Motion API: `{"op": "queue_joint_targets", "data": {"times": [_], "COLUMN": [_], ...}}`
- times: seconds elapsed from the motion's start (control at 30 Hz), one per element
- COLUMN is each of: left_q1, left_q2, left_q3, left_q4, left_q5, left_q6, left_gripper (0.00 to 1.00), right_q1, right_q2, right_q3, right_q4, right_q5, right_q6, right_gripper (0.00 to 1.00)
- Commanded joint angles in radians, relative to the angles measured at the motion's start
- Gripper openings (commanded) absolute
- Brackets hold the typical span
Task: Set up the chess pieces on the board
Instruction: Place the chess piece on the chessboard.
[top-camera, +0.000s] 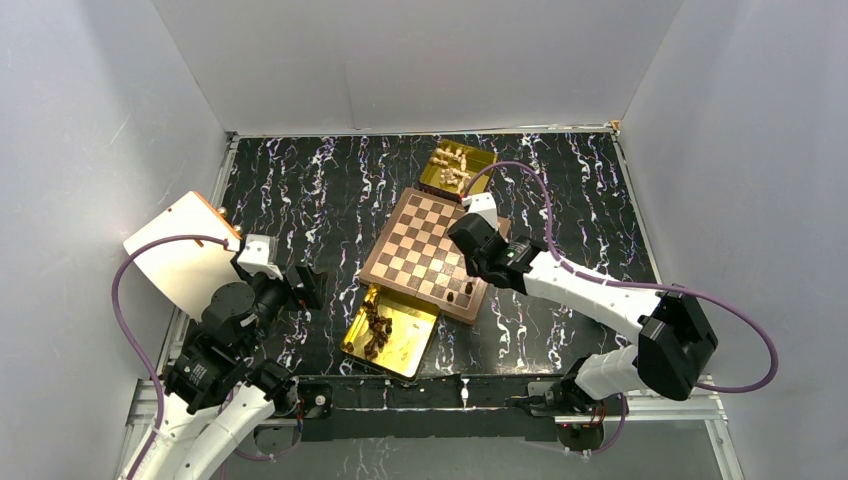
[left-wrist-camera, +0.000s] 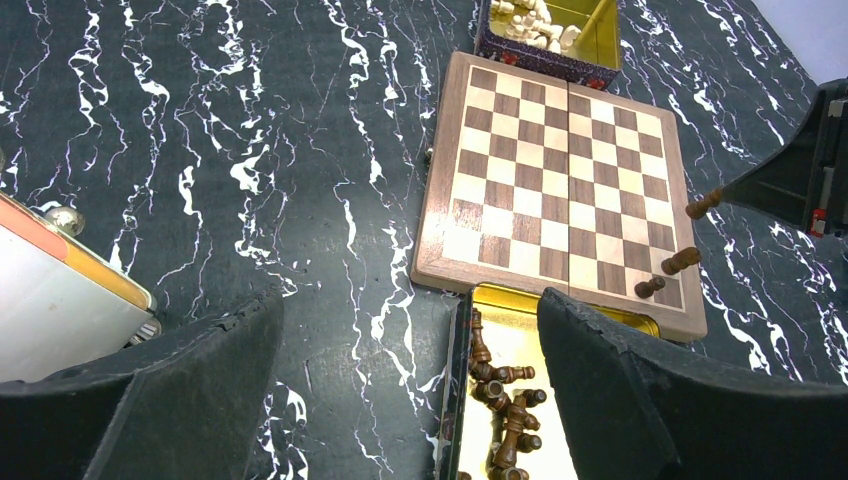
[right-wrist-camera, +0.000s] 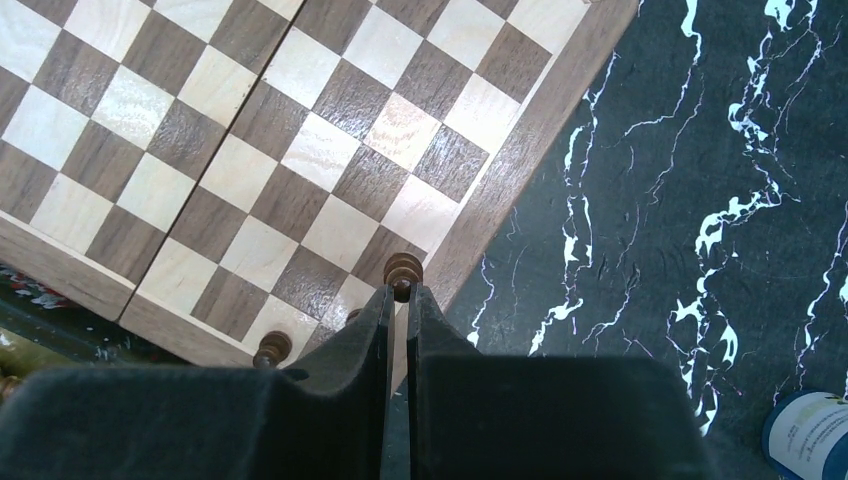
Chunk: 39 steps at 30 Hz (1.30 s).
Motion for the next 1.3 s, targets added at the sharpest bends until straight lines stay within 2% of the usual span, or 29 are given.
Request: {"op": "queue_joint_targets", "data": {"times": [0.0, 0.5, 1.27], "left_q1": [0.006, 0.007, 0.007], "left_q2": [0.012, 0.008, 0.011], "left_q3": [-0.004, -0.005, -0.005], "left_q4": [0.016, 0.016, 0.016], "left_q5": [0.006, 0.002, 0.002], "left_q6": [0.005, 0.003, 0.003], "left_gripper": [0.94, 0.94, 0.94], "right_q1": [-0.031, -0.063, -0.063], "right_q2": [-0.02, 0.003, 0.021], "right_q3": [-0.013, -0.079, -0.133], "right_q4": [0.076, 0.145, 0.175], "right_q5": [-0.003, -0.088, -0.125], "right_q6": [-0.022, -0.001, 0.03], "right_gripper": [0.13, 0.13, 0.13]}}
